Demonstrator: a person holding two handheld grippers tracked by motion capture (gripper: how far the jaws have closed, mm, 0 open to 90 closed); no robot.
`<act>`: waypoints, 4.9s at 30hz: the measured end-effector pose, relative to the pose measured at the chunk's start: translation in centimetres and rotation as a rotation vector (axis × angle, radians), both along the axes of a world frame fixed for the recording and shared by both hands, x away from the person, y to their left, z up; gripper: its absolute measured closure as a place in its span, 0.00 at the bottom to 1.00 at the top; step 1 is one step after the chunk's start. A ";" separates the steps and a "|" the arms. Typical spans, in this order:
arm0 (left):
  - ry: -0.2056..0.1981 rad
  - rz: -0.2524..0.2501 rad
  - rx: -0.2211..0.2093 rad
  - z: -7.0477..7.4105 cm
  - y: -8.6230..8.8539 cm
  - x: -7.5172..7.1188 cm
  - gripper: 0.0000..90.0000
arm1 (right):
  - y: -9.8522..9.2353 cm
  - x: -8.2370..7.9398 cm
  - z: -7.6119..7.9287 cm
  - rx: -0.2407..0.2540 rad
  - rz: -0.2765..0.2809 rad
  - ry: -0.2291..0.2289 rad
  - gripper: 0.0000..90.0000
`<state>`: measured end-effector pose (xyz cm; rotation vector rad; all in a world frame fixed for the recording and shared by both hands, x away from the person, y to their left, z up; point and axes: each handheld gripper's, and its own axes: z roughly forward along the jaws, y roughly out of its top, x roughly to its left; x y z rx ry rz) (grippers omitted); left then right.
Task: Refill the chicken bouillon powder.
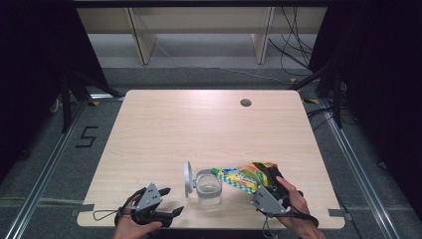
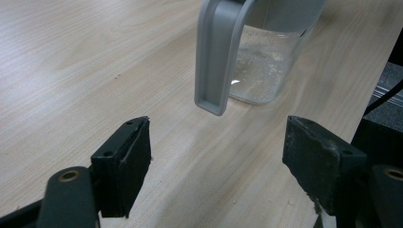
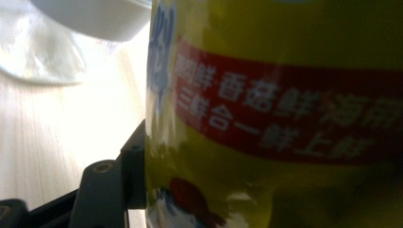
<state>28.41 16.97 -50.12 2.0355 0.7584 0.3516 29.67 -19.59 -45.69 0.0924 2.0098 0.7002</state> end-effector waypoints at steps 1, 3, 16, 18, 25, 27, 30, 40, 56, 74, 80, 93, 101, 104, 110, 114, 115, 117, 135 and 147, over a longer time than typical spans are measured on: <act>0.006 -0.002 0.005 0.0 0.0 0.0 0.27 | 0.1 -0.1 0.0 -0.024 0.001 -0.013 0.42; 0.002 0.000 0.004 0.0 0.0 0.0 0.27 | 0.5 -0.3 0.0 -0.069 -0.009 -0.047 0.42; 0.000 -0.006 0.019 0.1 -0.1 -0.1 0.27 | 2.5 -0.6 0.6 -0.432 0.063 -0.325 0.43; 0.001 0.000 0.015 0.0 -0.2 -0.1 0.27 | 2.6 -0.8 0.1 -0.402 0.024 -0.311 0.43; -0.011 -0.012 0.031 0.2 0.0 0.0 0.27 | 2.9 -0.6 0.0 -0.458 0.008 -0.342 0.45; -0.004 -0.009 0.016 0.2 -0.1 -0.1 0.27 | 3.2 -0.5 0.4 -0.527 0.058 -0.415 0.45; 0.000 -0.005 0.017 0.2 -0.2 -0.2 0.27 | 3.3 -0.8 0.3 -0.552 0.054 -0.444 0.45; -0.019 -0.024 0.040 0.3 -0.1 -0.1 0.27 | 3.6 -1.2 0.5 -0.619 0.056 -0.509 0.46; 0.003 0.012 0.005 0.0 -0.1 0.0 0.27 | 3.8 -1.0 1.0 -0.696 0.077 -0.544 0.46; -0.002 0.019 0.016 -0.1 -0.1 0.1 0.28 | 4.9 -0.2 2.6 -0.862 0.155 -0.556 0.47; -0.002 0.010 0.025 -0.1 -0.1 0.2 0.28 | 5.2 -0.3 2.6 -0.864 0.157 -0.562 0.47; -0.001 0.015 0.031 0.0 0.0 0.1 0.28 | 4.8 -0.2 2.6 -0.872 0.167 -0.549 0.49; -0.002 0.014 0.017 -0.1 0.0 0.1 0.28 | 4.7 -0.4 2.9 -0.874 0.161 -0.561 0.49; -0.001 0.014 0.018 -0.1 0.0 0.2 0.28 | 4.7 -0.3 2.8 -0.874 0.163 -0.553 0.49; -0.017 -0.001 0.036 0.0 0.1 0.4 0.28 | 4.6 -0.3 3.1 -0.876 0.165 -0.555 0.49; -0.013 0.005 0.021 0.0 0.0 0.3 0.28 | 4.6 -0.2 2.8 -0.873 0.170 -0.539 0.49; -0.013 0.006 0.020 0.0 0.1 0.3 0.28 | 4.6 -0.2 2.8 -0.874 0.170 -0.537 0.49; -0.003 0.011 0.046 0.0 0.2 0.4 0.28 | 4.6 -0.3 2.9 -0.876 0.165 -0.546 0.49; 0.003 0.024 0.029 -0.1 0.1 0.3 0.28 | 5.1 -0.2 3.3 -0.908 0.183 -0.555 0.49; -0.002 0.005 0.031 0.0 0.2 0.4 0.28 | 4.8 -0.4 3.6 -0.916 0.175 -0.538 0.49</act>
